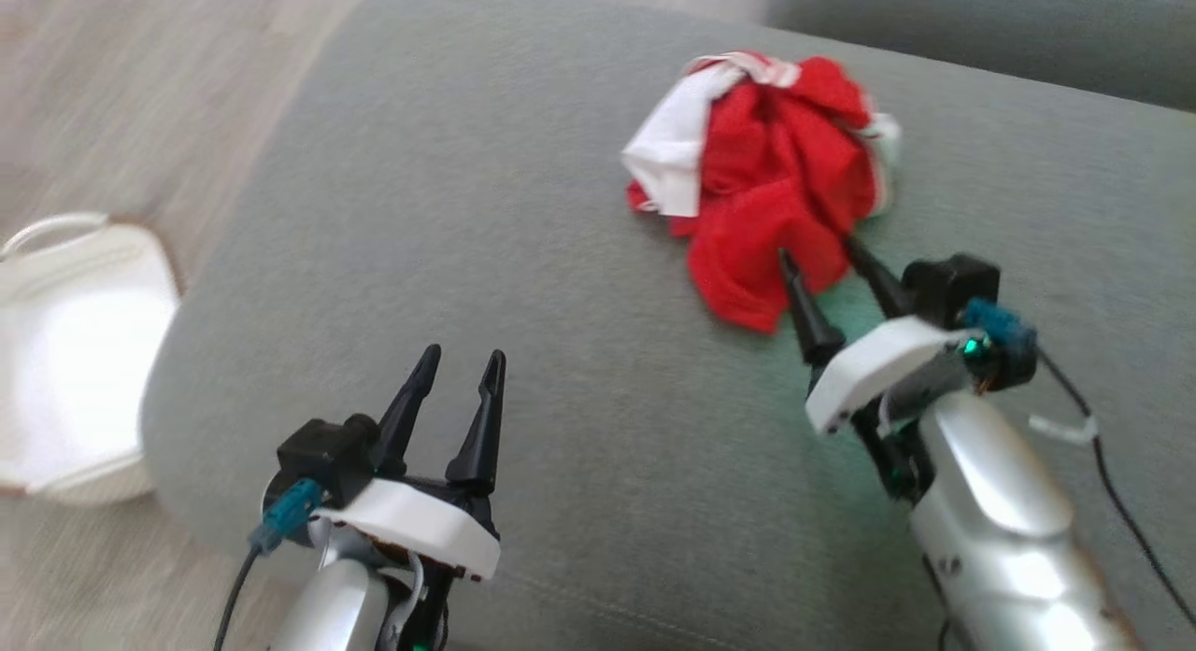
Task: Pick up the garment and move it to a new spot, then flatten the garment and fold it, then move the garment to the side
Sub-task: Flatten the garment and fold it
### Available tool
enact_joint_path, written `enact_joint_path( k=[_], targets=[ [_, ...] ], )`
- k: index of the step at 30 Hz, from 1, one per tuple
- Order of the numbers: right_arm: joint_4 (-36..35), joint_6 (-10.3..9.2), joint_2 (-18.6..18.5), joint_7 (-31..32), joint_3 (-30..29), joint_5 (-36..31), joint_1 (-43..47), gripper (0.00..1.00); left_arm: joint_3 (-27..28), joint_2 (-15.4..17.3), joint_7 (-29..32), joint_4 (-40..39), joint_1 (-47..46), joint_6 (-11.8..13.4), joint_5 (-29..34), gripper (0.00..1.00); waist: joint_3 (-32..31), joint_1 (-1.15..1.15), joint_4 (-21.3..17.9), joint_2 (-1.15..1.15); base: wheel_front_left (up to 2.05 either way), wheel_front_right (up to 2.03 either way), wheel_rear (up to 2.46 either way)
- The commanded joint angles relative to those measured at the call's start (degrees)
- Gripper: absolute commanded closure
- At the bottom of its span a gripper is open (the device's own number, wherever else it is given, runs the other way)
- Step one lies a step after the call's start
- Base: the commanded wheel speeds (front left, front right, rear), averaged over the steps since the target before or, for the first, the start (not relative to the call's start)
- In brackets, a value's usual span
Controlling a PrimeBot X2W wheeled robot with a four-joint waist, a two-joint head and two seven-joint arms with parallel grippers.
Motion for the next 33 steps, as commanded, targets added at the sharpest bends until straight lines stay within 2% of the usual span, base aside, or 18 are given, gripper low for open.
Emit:
enact_joint_path(
  k=[1, 10, 12, 19, 23, 27, 33],
  targets=[
    [-0.92, 0.25, 0.24, -0.53, 0.70, -0.04, -2.54, 0.00, 1.88, -0.02, -0.71, -1.49, -2.47, -0.17, 0.20, 0.00, 1.36, -0.01, 2.36, 0.00, 0.00, 0.00, 0.00],
    [13.64, 0.25, 0.24, -2.36, -2.97, -2.64, -11.52, 0.00, 0.88, -0.32, -0.71, -1.80, -3.29, -0.62, -0.60, 0.00, 2.92, -0.01, 6.06, 0.00, 0.00, 0.00, 0.00],
    [15.99, 0.25, 0.24, -2.68, -2.76, -2.81, -12.76, 1.00, 0.54, -0.33, -0.71, -2.03, -3.38, -0.24, -0.97, 0.00, 3.01, -0.01, 6.21, 0.00, 0.00, 0.00, 0.00],
    [18.45, 0.25, 0.24, -7.14, -1.00, 0.67, -14.18, 1.00, 0.71, -0.34, -0.71, -1.73, -3.03, 0.35, -0.90, 0.00, 1.33, -0.01, 3.56, 0.00, 0.00, 0.00, 0.00],
    [17.13, 0.25, 0.24, -8.57, -1.06, 2.42, -13.38, 1.00, 1.59, -0.34, -0.71, -1.56, -2.46, 0.24, -0.41, 0.00, -0.53, -0.01, 0.04, 0.00, 0.00, 0.00, 0.00],
    [14.72, 0.25, -0.02, -9.08, -3.50, 2.60, -12.41, 1.00, 1.91, -0.34, -0.71, -1.56, -1.63, 0.11, -0.08, 0.00, -2.79, -0.01, -3.90, 0.00, 0.00, 0.00, 0.00],
    [10.55, 0.25, -4.06, -5.99, -6.42, 2.62, -9.01, 1.00, 1.47, -0.34, -0.71, -1.62, -0.47, 0.27, 0.01, 0.00, -5.74, -0.01, -7.87, 0.00, 0.00, 0.00, 0.00]
  ],
)
